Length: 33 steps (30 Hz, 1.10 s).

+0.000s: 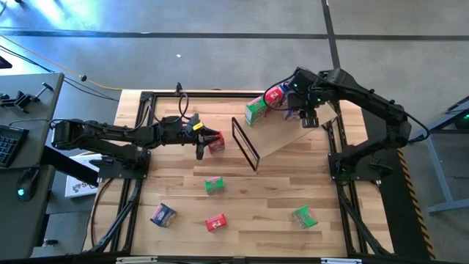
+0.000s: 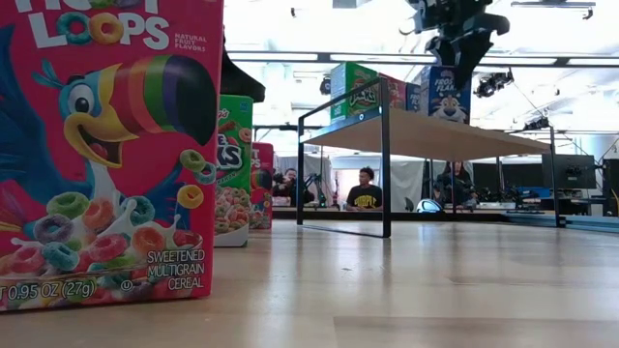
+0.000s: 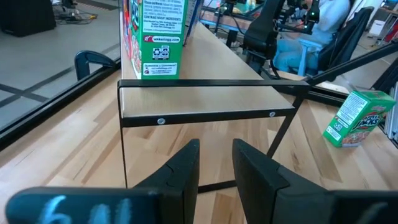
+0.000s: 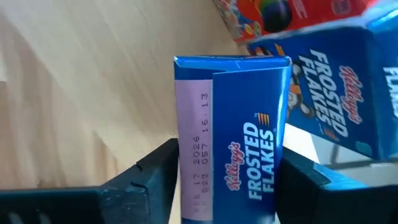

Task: Stack cereal on shelf
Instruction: Put the top blue cereal box on the shelf and aligned with the other blue cereal box

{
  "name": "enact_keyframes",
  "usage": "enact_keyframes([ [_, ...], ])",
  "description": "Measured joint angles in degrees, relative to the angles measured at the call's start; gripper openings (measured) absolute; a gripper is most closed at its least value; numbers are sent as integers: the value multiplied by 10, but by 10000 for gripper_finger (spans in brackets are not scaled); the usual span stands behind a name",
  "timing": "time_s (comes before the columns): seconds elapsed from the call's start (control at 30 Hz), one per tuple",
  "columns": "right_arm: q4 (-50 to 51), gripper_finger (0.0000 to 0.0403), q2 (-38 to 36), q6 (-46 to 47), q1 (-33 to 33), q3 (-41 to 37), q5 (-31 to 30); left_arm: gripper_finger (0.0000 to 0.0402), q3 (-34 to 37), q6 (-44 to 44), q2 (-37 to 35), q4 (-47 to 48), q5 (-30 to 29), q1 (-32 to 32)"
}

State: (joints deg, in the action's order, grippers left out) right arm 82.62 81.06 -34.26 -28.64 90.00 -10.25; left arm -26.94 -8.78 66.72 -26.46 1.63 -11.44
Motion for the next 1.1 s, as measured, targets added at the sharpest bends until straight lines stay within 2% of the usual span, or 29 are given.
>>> enact_keyframes([
  [0.27, -12, 222, -1, -3, 2, 8, -33, 85, 0, 0, 0, 0, 0, 0],
  [0.53, -20, 223, -2, 12, 19, 71, -53, 85, 0, -1, 0, 0, 8, 0],
  [0.63, -11, 223, -2, 48, 41, 112, -59, 85, 0, -1, 0, 0, 8, 0],
  [0.77, 33, 218, -4, 175, 68, 145, -28, 85, 0, -1, 0, 0, 8, 0],
  [0.83, 51, 206, -8, 250, 78, 136, -5, 85, 0, -1, 0, 0, 8, 0],
  [0.93, 54, 168, -35, 317, 105, 83, -8, 85, 0, -1, 0, 0, 8, 0],
  [1.1, -16, 78, -105, 421, 138, -71, -53, 85, 0, -1, 0, 0, 8, -2],
])
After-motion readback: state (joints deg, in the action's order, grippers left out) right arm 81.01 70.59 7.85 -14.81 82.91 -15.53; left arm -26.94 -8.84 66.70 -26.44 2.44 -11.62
